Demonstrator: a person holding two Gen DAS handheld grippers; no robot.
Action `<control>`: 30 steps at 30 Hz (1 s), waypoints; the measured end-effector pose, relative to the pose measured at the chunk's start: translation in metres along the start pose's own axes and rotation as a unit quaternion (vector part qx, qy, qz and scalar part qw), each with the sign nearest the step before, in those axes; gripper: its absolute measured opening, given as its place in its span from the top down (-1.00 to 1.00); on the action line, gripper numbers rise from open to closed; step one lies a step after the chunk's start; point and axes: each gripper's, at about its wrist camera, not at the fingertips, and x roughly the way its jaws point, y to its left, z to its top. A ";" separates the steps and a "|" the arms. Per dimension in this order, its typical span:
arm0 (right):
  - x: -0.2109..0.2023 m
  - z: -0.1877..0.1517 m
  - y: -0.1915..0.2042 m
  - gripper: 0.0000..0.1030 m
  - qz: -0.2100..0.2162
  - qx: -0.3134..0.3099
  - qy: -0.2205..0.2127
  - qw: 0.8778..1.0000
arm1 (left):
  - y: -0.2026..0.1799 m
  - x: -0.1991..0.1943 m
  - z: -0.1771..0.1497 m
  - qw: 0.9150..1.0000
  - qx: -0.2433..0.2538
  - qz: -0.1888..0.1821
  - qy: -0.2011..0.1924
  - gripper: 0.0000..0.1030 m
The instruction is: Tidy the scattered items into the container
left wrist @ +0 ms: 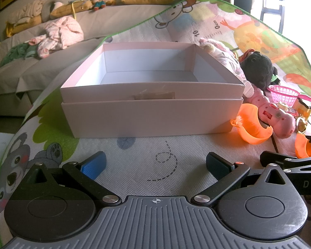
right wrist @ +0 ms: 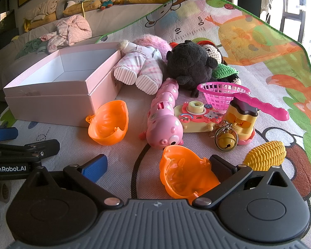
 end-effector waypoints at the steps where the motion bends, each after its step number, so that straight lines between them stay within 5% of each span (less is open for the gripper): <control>1: 0.000 0.000 0.000 -1.00 0.000 0.000 0.000 1.000 | 0.000 0.000 0.000 1.000 0.000 0.000 0.000 -1.00; 30: 0.000 0.002 0.002 -1.00 -0.002 -0.010 0.010 1.000 | 0.001 -0.001 -0.001 1.000 0.003 0.002 0.002 -1.00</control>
